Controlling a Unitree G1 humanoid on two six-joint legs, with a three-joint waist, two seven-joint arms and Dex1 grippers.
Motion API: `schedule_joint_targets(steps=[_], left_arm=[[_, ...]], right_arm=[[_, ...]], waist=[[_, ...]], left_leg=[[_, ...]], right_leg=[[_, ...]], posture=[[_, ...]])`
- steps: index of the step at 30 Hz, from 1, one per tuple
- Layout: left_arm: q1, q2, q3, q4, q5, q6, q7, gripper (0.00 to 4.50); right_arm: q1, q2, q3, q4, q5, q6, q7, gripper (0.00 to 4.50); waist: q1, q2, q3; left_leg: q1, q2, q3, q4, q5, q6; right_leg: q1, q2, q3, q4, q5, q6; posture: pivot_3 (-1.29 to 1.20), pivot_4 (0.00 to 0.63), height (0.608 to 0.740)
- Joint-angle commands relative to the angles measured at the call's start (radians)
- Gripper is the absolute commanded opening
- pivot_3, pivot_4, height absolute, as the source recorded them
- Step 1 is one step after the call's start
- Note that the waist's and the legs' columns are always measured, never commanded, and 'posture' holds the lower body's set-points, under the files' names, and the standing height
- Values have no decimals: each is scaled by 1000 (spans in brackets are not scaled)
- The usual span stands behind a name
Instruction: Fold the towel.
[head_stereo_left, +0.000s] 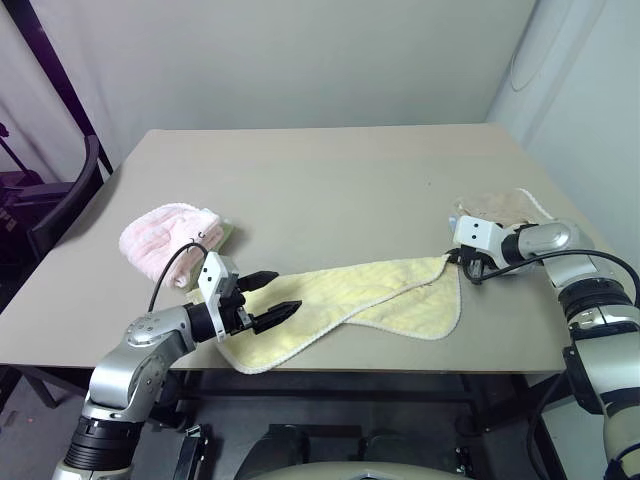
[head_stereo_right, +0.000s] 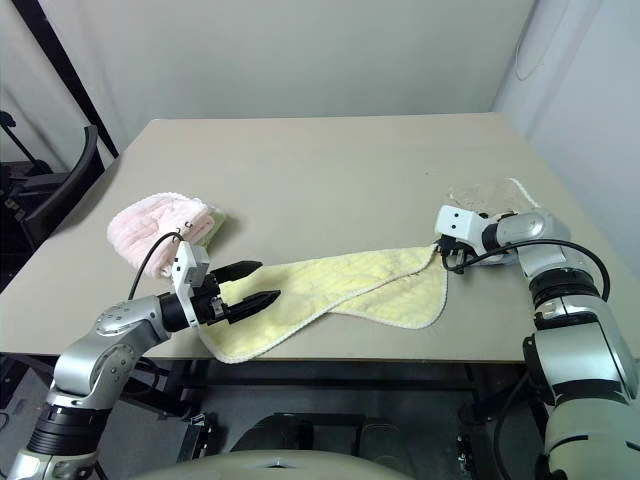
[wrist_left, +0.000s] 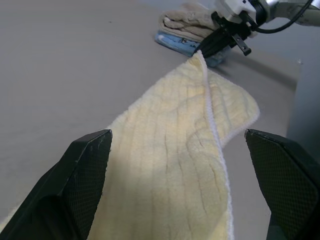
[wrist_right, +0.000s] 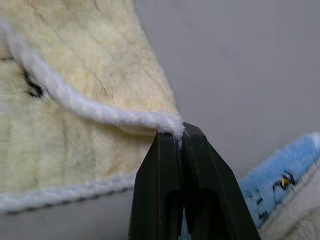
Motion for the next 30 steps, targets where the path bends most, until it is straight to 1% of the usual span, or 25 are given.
schedule_joint_targets(steps=[1,3,6,9,12,16,18,21,26,30], left_arm=[[-5,17,37,-33,-18,-7,-2,4500],[-1,27,47,-28,-20,-4,0,4500],[14,58,67,-35,-26,11,-4,4500],[85,147,53,-90,18,-15,-58,4500],[138,203,79,-125,12,-15,-79,4500],[171,241,118,-151,-6,-6,-90,4500],[183,255,103,-160,12,-11,-97,4500],[178,235,79,-154,20,-17,-90,4500],[187,199,37,-141,34,-27,-86,4500],[175,174,7,-123,57,-36,-76,4500]], right_arm=[[2,5,-53,-96,81,35,47,29],[6,16,-86,-158,142,96,74,29],[-17,56,-144,-238,219,201,43,29],[-72,121,-199,-274,258,304,-78,29],[-115,186,-216,-267,256,364,-194,29],[-159,261,-218,-237,243,391,-305,29],[-219,321,-232,-183,245,378,-400,29],[-332,378,-258,-132,263,367,-492,29],[-488,429,-299,-88,296,370,-579,29],[-551,453,-313,-38,300,337,-619,29]], waist=[[0,0,0],[-1,0,0],[-4,0,0],[-7,0,0],[-1,0,0],[7,0,0],[2,1,0],[-6,3,2],[-4,3,1],[-4,2,1]], left_leg=[[0,0,0,0,0,0],[0,0,0,0,0,0],[0,1,0,0,0,0],[1,1,0,-2,0,0],[1,1,0,-3,0,0],[0,1,0,-3,-2,-3],[1,1,0,-3,-2,-3],[1,0,1,-4,-2,-3],[1,2,-1,-10,1,-4],[5,3,-1,-17,3,-6]], right_leg=[[0,0,0,0,0,0],[0,0,0,0,0,0],[0,1,0,0,0,0],[-1,1,2,1,0,-1],[-2,1,3,0,0,-1],[-2,1,2,0,0,-1],[-2,1,3,0,0,-1],[-4,3,5,0,1,-2],[-7,5,6,0,3,-4],[-7,6,6,-1,3,-5]], posture=[[0,0,740],[0,0,740],[0,0,740],[0,0,740],[0,0,740],[0,0,740],[0,0,740],[0,0,740],[0,0,740],[0,0,740]])
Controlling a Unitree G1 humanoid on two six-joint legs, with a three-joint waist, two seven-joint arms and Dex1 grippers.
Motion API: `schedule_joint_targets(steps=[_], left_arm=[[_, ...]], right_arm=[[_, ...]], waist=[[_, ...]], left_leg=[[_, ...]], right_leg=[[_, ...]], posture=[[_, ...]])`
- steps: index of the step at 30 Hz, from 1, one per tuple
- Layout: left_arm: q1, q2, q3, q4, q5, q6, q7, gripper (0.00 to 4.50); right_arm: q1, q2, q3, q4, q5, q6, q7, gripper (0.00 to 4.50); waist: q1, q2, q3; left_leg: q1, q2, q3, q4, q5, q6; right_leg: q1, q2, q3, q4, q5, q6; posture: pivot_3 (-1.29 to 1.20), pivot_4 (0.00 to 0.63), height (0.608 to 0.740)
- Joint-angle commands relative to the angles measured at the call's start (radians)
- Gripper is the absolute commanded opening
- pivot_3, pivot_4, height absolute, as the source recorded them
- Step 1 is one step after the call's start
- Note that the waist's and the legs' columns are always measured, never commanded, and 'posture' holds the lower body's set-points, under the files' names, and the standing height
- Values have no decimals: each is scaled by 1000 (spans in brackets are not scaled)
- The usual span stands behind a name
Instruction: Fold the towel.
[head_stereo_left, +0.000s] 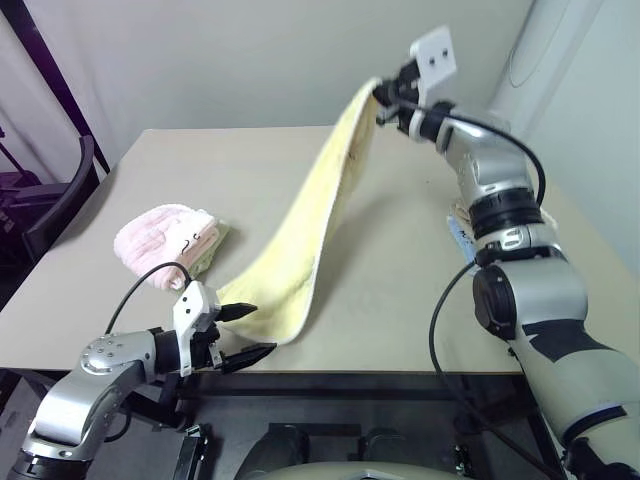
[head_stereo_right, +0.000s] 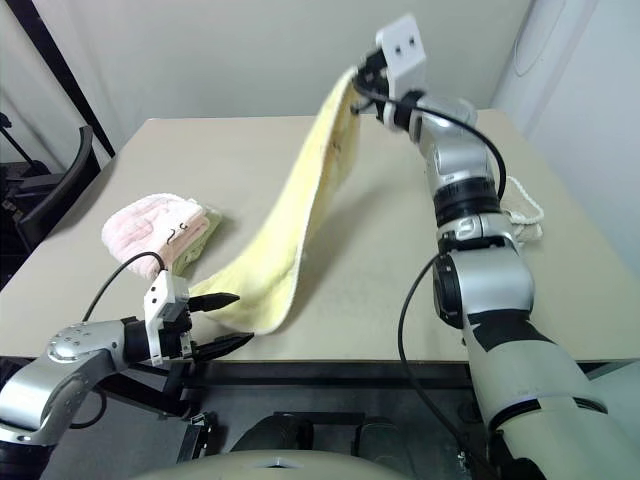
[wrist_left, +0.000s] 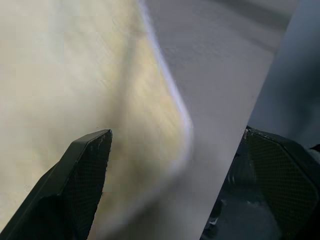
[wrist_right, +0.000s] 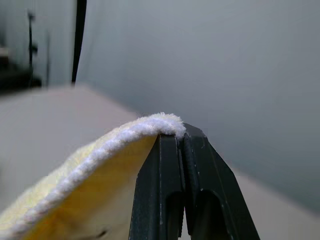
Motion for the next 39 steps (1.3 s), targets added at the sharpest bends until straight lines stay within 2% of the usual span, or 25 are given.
schedule_joint_targets(steps=[1,9,14,17,19,21,29,39], left_arm=[[-23,-19,-17,11,20,-22,16,4500],[-165,-120,-96,81,111,22,157,4500],[-246,-161,-156,131,131,68,177,4500],[-282,-177,-199,170,174,64,193,4500],[-309,-179,-266,203,262,30,219,4500],[-331,-209,-273,227,280,26,249,4500],[-401,-237,-340,337,375,-23,235,4500],[-538,-334,-433,487,454,-29,198,4500]], right_arm=[[-38,20,-28,33,17,-60,-39,29],[-75,52,-50,86,29,-115,-83,29],[-114,52,-59,147,20,-132,-131,29],[-127,50,-61,173,17,-141,-141,29],[-123,52,-60,181,17,-143,-143,29],[-109,56,-57,184,14,-148,-141,29],[-72,58,-55,184,8,-137,-153,29],[-63,49,-58,185,3,-130,-170,29]], waist=[[-1,0,0],[-2,0,0],[-5,0,0],[-5,0,0],[-5,0,0],[-5,0,0],[-4,0,0],[-2,0,0]], left_leg=[[0,0,0,0,0,0],[0,0,0,0,1,-1],[0,0,-1,-1,1,-1],[0,0,-1,-1,2,-2],[0,0,-1,-1,2,-2],[0,0,-1,-1,2,-2],[0,1,-2,-1,3,-3],[0,0,-2,0,3,-4]], right_leg=[[0,0,0,0,0,0],[0,1,0,0,1,0],[0,2,0,1,2,1],[0,2,0,1,2,1],[0,2,0,1,2,1],[0,2,0,1,2,1],[0,3,0,2,3,1],[1,3,0,2,3,1]], posture=[[0,0,740],[0,0,740],[0,0,740],[0,0,740],[0,0,740],[0,0,740],[0,0,740],[0,0,740]])
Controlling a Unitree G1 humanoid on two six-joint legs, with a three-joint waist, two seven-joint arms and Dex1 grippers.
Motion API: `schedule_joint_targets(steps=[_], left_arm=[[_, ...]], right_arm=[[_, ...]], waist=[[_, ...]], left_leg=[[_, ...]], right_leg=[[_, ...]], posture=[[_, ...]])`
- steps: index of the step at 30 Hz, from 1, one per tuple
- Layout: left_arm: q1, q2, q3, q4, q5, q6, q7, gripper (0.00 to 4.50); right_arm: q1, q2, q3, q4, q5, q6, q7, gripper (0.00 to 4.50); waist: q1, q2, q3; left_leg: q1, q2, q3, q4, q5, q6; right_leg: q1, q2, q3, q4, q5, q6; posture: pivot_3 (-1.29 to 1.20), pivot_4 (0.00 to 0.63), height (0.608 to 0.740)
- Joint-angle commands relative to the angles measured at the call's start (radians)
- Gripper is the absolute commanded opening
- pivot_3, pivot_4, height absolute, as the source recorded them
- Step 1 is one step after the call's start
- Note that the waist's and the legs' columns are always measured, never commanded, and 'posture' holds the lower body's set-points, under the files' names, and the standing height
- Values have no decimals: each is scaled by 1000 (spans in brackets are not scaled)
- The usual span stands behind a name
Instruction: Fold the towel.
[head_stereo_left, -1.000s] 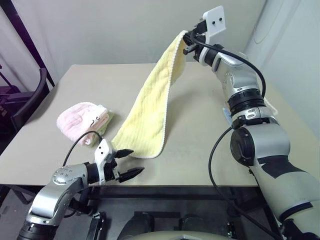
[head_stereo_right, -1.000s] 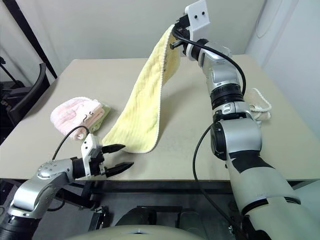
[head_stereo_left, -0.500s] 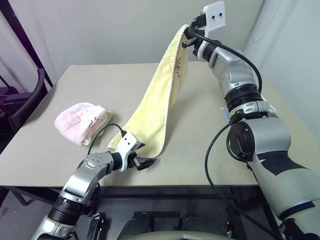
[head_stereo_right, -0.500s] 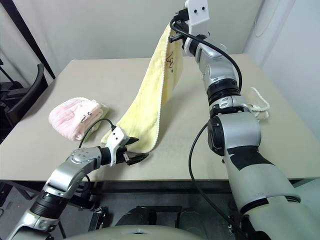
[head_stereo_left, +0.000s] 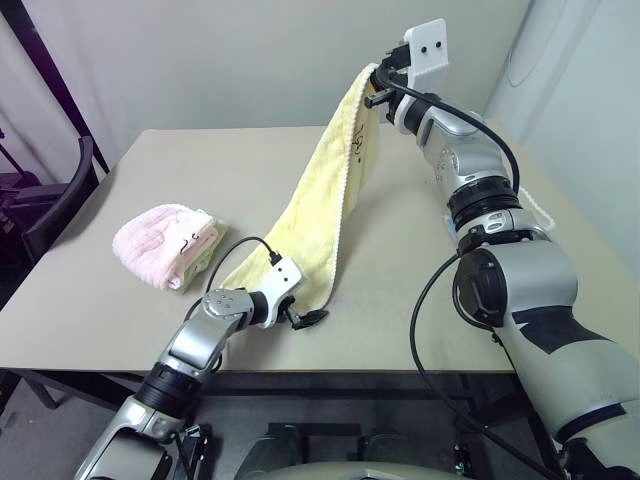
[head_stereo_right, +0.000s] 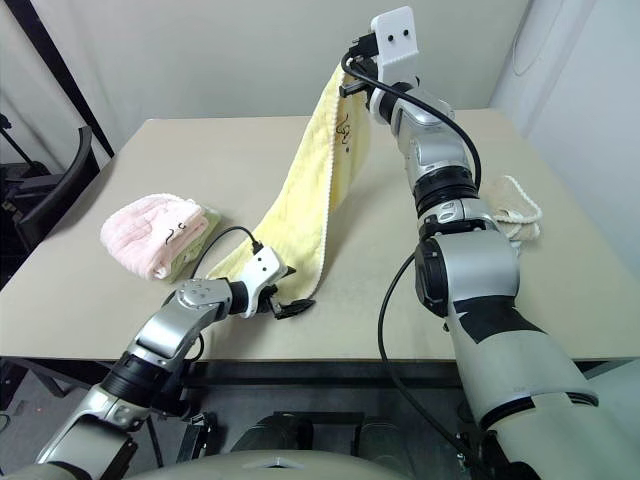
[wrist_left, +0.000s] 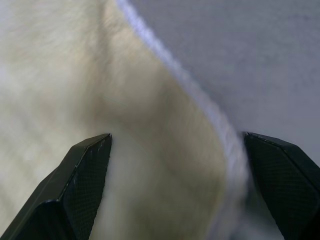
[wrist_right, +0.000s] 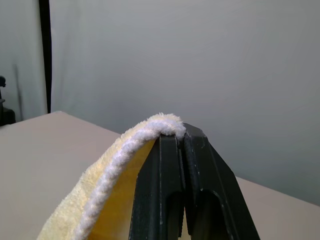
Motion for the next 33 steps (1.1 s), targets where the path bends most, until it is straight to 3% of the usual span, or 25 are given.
schedule_joint_targets(steps=[1,4,7,19,25,33], left_arm=[[-35,-14,-41,30,34,18,-19,4500],[-37,-18,-43,28,27,45,-45,4500],[-32,-6,-55,24,41,94,-54,3886],[14,37,-73,-22,62,199,-49,13],[37,69,122,-140,-109,288,-97,13],[-36,292,517,-240,-407,405,-226,13]], right_arm=[[-13,-12,-5,-20,-2,-7,-13,29],[-10,-17,-5,-19,-2,-5,-13,29],[-10,-22,-7,-16,-2,-3,-17,0],[-10,-36,-8,-4,-5,2,-38,0],[4,-45,-1,-2,-17,-6,-49,0],[15,-69,-6,16,-32,-5,-75,0]], waist=[[0,0,0],[0,0,0],[-1,0,0],[-9,-1,-1],[-46,-2,-2],[-54,-3,-1]], left_leg=[[0,0,0,0,0,0],[0,0,0,0,0,0],[0,0,0,0,0,0],[4,0,-2,0,1,-2],[2,0,-3,-1,1,-2],[-2,1,-5,-1,5,-7]], right_leg=[[0,0,0,0,0,0],[1,0,0,1,0,0],[0,0,0,1,0,0],[2,1,1,3,0,-1],[1,1,1,4,0,-1],[-6,2,0,13,-2,-5]], posture=[[0,0,740],[0,0,740],[0,0,740],[0,0,740],[0,0,740],[0,0,740]])
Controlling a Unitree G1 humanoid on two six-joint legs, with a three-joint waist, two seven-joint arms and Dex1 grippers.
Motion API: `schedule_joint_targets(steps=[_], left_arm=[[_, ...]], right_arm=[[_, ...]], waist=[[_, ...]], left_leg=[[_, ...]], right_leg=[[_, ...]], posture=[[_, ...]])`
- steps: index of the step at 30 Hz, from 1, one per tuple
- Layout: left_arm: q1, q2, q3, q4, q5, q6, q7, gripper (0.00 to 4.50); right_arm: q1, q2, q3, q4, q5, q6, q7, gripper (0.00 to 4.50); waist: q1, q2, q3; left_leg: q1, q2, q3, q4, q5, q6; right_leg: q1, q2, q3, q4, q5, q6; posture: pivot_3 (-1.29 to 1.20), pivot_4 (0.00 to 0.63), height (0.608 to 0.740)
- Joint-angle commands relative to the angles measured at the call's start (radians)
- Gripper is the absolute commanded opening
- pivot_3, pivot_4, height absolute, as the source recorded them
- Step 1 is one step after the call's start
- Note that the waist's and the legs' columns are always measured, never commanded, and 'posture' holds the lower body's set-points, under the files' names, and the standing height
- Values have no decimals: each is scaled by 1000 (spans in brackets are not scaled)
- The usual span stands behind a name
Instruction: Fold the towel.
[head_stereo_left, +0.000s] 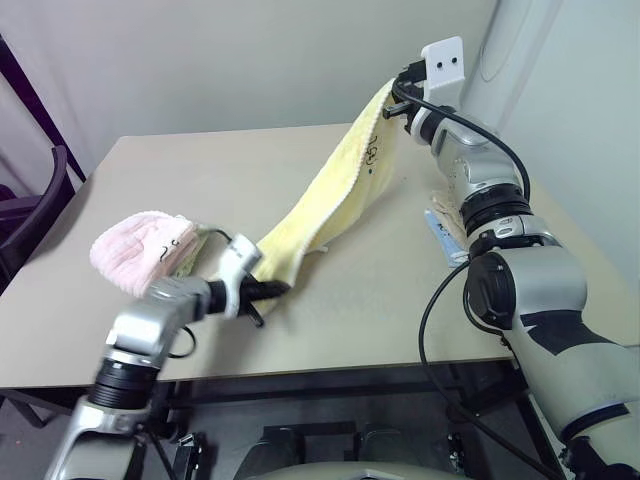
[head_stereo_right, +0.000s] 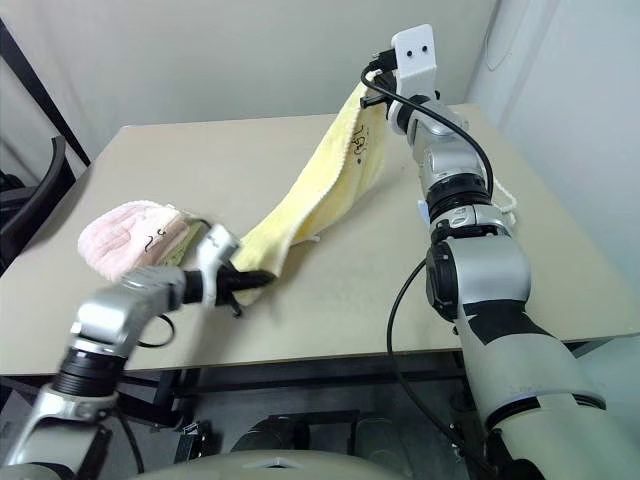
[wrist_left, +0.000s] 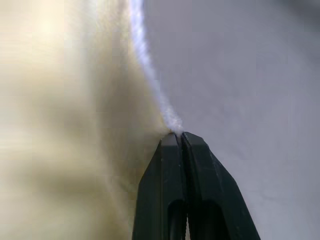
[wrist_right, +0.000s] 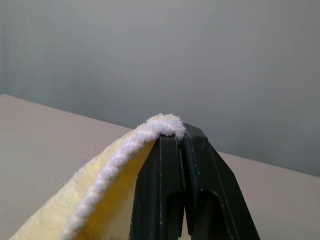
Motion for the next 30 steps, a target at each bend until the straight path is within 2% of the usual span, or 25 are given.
schedule_joint_targets(steps=[1,4,9,13,15,18,21,23,27,30], left_arm=[[-57,100,162,-21,-122,7,-87,13],[-124,178,223,85,-148,-25,-127,13],[-283,252,179,352,-54,-166,-161,13],[-613,203,93,930,151,-509,-53,13],[-730,175,73,1119,209,-654,-10,13],[-873,135,73,1307,262,-778,86,13],[-934,116,67,1388,309,-888,136,13],[-950,111,59,1410,332,-916,110,13],[-908,128,43,1385,339,-930,-148,13],[-825,177,36,1331,334,-922,-337,13]], right_arm=[[-21,-26,-5,-1,-10,-15,-24,0],[-21,-49,-2,15,-24,-15,-37,0],[-27,-88,0,47,-48,-25,-59,0],[-41,-122,-2,88,-68,-45,-99,0],[-53,-128,-9,107,-70,-56,-118,0],[-72,-136,-26,124,-62,-85,-130,0],[-73,-154,-27,127,-64,-96,-108,0],[-51,-175,-26,114,-59,-102,-49,0],[53,-230,-31,38,-20,-89,145,0],[193,-279,-28,-111,23,-39,318,0]], waist=[[1,0,0],[4,0,0],[3,0,0],[7,-2,0],[3,-2,0],[0,-3,1],[-3,-3,1],[-5,-3,1],[-3,-4,0],[-8,-4,0]], left_leg=[[1,0,0,0,0,0],[1,-1,0,0,0,0],[1,-1,-1,0,0,0],[1,-1,-3,0,1,-1],[1,-2,-3,0,1,-2],[1,-2,-2,-1,1,-1],[-5,-2,-2,-3,2,-2],[-11,-2,-2,-2,4,-6],[-17,-3,-2,1,4,-5],[-16,-3,-2,2,4,-5]], right_leg=[[1,0,0,0,0,0],[2,0,0,-2,-2,-3],[1,0,-1,-2,-1,-3],[2,0,-2,-2,0,0],[2,0,-2,-2,1,0],[1,-1,0,-2,1,1],[-6,-1,1,-1,1,1],[-13,-1,1,1,1,1],[-16,-1,0,1,2,2],[-15,-1,0,1,2,3]], posture=[[0,0,740],[0,0,740],[0,0,740],[0,0,740],[0,0,740],[0,0,740],[0,0,740],[0,0,740],[0,0,740],[0,0,740]])
